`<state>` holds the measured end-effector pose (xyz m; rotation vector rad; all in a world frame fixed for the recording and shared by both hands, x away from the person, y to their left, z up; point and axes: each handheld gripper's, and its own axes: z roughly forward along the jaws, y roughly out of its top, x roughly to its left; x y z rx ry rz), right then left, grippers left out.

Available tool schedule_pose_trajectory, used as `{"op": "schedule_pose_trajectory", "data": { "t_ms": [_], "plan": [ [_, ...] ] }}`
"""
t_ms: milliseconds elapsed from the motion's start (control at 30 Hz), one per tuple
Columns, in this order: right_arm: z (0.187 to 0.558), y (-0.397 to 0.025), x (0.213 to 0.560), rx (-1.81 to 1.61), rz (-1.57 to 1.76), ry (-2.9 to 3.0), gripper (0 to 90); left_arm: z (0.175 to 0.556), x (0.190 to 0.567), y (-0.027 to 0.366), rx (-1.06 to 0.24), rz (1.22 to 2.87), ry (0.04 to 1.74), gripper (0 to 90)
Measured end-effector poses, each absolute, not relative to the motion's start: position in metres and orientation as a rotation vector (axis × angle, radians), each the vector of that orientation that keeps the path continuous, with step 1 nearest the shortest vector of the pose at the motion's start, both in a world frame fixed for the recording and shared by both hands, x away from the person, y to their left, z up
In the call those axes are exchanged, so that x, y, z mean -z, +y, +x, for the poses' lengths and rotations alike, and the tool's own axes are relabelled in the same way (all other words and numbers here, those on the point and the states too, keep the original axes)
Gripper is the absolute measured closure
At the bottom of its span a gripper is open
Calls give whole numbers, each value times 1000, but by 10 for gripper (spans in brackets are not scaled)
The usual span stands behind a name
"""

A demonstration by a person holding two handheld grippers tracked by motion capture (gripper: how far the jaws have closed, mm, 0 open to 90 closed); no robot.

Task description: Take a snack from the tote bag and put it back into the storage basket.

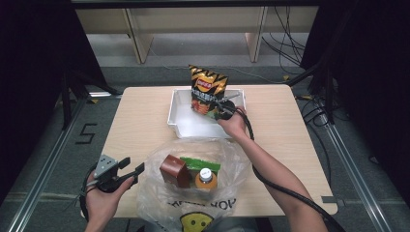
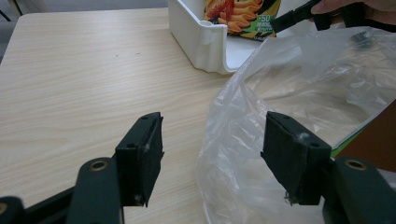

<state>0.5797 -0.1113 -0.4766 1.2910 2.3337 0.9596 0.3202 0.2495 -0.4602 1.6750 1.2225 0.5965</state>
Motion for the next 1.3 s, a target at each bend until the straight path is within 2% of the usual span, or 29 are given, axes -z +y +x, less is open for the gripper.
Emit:
{"op": "schedule_pose_trajectory", "data": {
  "t_ms": [767, 1300],
  "plan": [
    [572, -110, 466, -989, 1327, 2262, 900, 320, 460, 249, -601, 1674, 1217, 376],
    [586, -111, 473, -945, 1261, 2287, 900, 320, 460, 250, -601, 1675, 1216, 375]
  ]
}}
